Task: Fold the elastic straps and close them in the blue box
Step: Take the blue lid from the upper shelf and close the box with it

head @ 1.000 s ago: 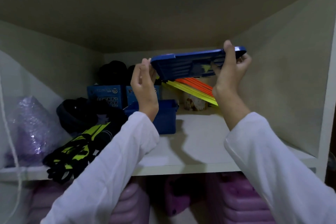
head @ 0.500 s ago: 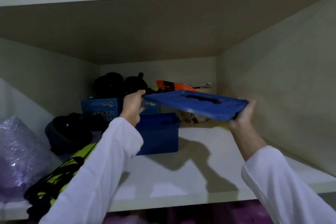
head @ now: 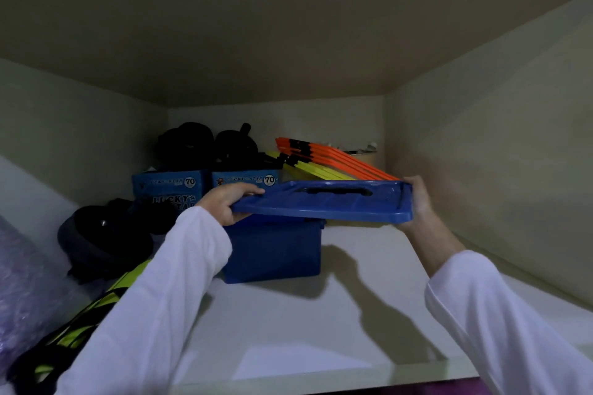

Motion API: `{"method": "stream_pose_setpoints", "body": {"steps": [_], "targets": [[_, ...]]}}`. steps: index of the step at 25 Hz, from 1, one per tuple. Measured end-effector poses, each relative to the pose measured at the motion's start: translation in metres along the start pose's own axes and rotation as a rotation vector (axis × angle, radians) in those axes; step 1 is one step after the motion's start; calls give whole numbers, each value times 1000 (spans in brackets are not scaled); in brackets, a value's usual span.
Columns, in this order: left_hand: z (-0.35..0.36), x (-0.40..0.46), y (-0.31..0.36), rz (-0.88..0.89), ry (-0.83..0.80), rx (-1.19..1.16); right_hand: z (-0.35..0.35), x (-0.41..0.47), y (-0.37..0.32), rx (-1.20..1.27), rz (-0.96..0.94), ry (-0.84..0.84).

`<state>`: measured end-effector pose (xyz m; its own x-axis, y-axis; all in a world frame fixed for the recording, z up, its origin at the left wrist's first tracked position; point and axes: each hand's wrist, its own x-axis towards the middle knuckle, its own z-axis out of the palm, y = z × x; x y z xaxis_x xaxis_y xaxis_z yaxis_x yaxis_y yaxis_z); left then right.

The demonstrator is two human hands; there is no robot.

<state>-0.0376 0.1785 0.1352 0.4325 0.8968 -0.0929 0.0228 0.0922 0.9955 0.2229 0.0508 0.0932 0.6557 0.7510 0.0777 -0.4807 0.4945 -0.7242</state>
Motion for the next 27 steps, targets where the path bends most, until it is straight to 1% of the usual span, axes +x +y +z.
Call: {"method": "stream_pose_setpoints", "body": {"steps": [1,2,4,6,9,11,14,16,22,27], "targets": [[-1,3,-3,-2,22,-1,3,2,2,-18,34,-27],[-3,6,-4,8,48,-16,9,-2,3,-39,52,-13],[-7,13,-7,61,120,-64,19,-8,4,-114,28,44],[-11,21,-11,127,222,-99,28,-15,9,-202,20,51],[-17,31,-17,181,346,-107,43,-22,19,-376,67,-52],[-22,33,-20,176,359,-83,55,-22,24,-469,56,-116],[-37,40,-28,184,388,-17,73,-12,33,-552,-19,-131],[-48,48,-32,198,398,-13,81,-2,41,-597,-46,-142],[-62,74,-44,153,437,59,80,17,68,-680,22,-184],[-66,97,-60,153,454,178,62,42,99,-716,31,-132]]}}
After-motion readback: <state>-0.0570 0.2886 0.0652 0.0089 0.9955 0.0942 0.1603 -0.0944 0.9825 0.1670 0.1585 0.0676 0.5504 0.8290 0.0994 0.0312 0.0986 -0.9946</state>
